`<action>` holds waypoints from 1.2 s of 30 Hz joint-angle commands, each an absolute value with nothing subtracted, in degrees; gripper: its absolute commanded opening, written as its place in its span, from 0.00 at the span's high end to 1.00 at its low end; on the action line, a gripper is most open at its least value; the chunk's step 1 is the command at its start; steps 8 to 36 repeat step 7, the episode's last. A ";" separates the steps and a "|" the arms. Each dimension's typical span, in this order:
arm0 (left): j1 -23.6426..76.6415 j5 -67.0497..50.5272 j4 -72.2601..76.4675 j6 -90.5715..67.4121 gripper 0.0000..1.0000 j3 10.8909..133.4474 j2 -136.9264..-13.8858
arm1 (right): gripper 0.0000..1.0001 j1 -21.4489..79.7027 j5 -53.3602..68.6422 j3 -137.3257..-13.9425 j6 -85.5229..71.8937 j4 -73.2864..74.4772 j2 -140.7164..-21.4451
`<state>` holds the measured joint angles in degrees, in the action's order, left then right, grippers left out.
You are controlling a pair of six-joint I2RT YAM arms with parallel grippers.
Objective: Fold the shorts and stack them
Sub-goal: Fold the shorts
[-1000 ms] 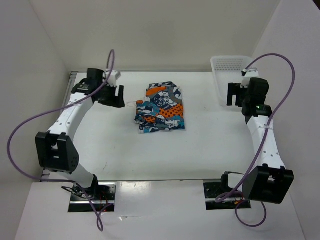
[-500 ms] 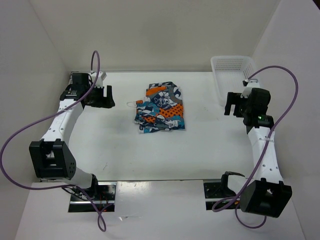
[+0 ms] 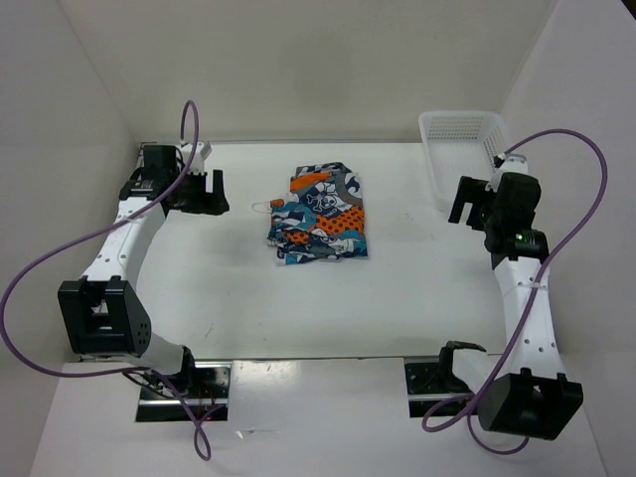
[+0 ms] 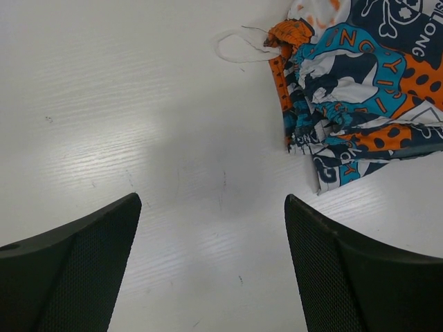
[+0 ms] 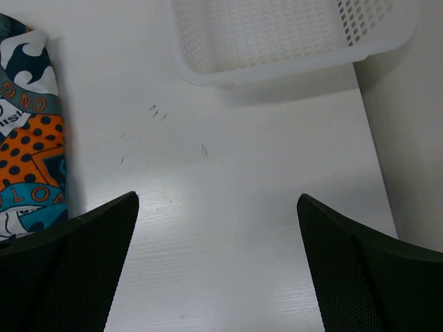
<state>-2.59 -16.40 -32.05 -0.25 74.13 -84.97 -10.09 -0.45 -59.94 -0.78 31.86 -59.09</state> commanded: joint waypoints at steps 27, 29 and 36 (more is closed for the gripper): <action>-2.55 -17.05 -29.97 0.00 0.08 73.39 -82.97 | 0.00 -9.76 -0.26 -57.40 0.62 28.39 -54.76; -2.55 -17.05 -29.97 0.00 0.08 73.39 -82.97 | 0.00 -9.76 -0.26 -57.40 0.62 28.39 -54.76; -2.55 -17.05 -29.97 0.00 0.08 73.39 -82.97 | 0.00 -9.76 -0.26 -57.40 0.62 28.39 -54.76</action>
